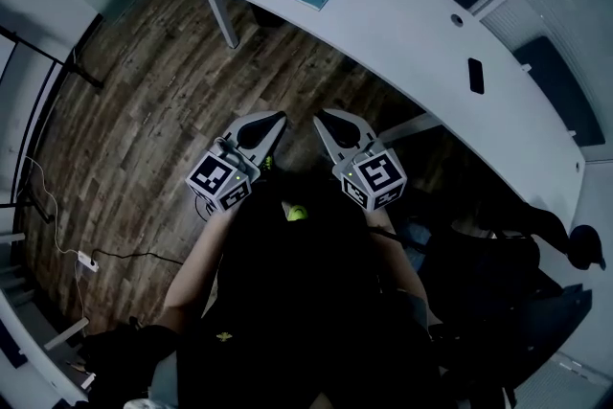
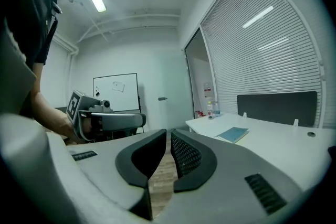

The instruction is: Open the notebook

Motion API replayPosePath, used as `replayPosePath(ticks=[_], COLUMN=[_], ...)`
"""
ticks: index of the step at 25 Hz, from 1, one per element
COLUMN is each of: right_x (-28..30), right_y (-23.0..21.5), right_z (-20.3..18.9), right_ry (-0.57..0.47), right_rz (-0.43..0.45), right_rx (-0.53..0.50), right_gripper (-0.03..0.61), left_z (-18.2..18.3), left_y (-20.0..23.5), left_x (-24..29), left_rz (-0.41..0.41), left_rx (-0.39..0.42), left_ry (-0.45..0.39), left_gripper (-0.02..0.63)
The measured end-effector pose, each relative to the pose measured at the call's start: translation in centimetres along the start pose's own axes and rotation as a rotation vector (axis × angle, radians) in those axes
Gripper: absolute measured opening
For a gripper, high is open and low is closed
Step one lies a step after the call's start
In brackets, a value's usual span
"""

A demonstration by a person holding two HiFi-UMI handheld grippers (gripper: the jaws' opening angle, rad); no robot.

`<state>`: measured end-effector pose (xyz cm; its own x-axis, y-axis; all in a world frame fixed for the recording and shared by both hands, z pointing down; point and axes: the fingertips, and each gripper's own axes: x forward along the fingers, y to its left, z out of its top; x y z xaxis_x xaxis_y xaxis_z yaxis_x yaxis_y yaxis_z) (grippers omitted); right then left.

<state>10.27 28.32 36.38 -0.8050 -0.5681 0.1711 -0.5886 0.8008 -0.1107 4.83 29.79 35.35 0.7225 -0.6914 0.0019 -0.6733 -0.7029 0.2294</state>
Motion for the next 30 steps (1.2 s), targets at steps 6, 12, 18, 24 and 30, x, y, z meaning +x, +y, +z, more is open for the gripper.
replayPosePath(ticks=[6,12,18,24,30], right_x=[3.1,6.8,11.0,15.7,19.3], right_y=[-1.5,-3.2,-4.6,-6.2,-7.4], right_z=[0.5,1.0,1.7,2.5,3.0], right_ry=[0.028,0.049,0.063,0.078,0.086], right_rz=[-0.008,-0.031,-0.058,-0.1,-0.147], right_rx=[0.006,0.025,0.032,0.036,0.05], right_gripper=[0.023,0.029,0.031,0.034,0.035], left_z=[0.9,1.7,2.5,3.3,3.5], left_y=[3.6,7.3,11.2,15.5,19.6], left_x=[1.7,2.8,3.8,4.6,4.9], left_rz=[-0.021,-0.042,-0.075,-0.113,-0.143], left_rx=[-0.014,-0.034,-0.044,-0.061,-0.07], left_ry=[-0.001,0.008,0.002,-0.007,0.006], left_gripper=[0.023,0.023,0.023,0.023,0.023])
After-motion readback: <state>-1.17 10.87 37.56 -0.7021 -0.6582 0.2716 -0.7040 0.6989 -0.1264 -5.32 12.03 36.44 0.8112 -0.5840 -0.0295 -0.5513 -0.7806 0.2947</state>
